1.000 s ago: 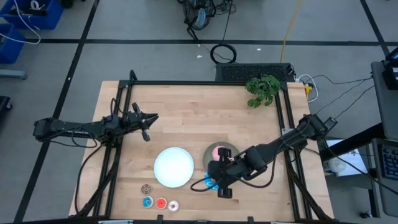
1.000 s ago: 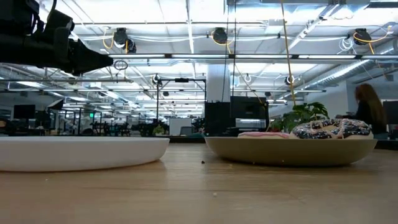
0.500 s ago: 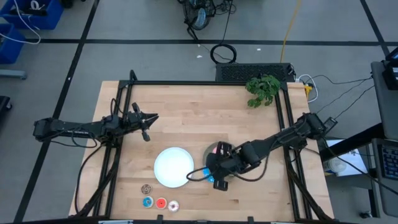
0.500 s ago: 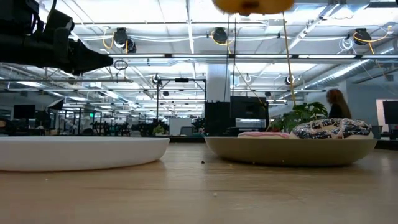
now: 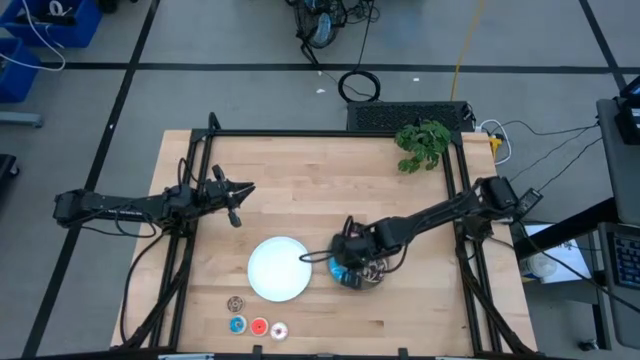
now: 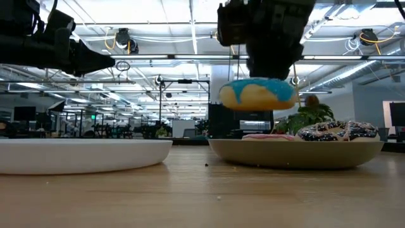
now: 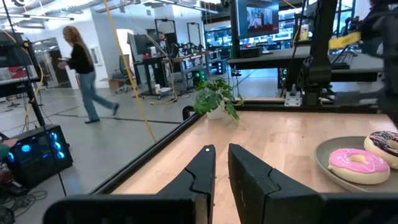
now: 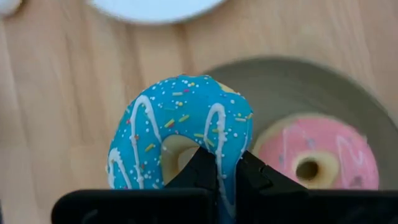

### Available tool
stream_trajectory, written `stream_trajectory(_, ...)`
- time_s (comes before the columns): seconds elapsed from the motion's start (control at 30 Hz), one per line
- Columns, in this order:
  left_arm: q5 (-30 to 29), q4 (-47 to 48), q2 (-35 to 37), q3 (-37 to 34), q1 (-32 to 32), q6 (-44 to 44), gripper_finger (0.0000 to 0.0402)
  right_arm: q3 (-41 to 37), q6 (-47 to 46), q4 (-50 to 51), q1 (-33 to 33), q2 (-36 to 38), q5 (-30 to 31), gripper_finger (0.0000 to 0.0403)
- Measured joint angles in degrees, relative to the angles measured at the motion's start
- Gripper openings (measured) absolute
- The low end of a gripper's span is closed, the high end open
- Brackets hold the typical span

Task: Pick & Place donuts
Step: Put the large blue donut on the gray plate

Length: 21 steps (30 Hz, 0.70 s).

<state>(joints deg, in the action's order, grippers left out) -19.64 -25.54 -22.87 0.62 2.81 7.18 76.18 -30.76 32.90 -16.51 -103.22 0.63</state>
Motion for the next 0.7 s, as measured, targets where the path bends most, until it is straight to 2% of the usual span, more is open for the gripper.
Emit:
stream_trajectory(0.17,0.0,-0.3,0.0,0.0,0.0,0.0,0.0051,-4.7,0.0,-7.6,0.8,0.0,-1.0,0.0010)
stream_trajectory(0.37,0.0,-0.4,0.0,0.0,0.0,0.1,0.0051,-8.7,-2.8,-11.8,0.8,0.0,-1.0,0.0010)
stream_trajectory(0.7,0.0,-0.9,0.0,0.0,0.0,0.1,0.0051,-9.7,-2.1,-12.6,0.7,0.0,-0.8,0.0010)
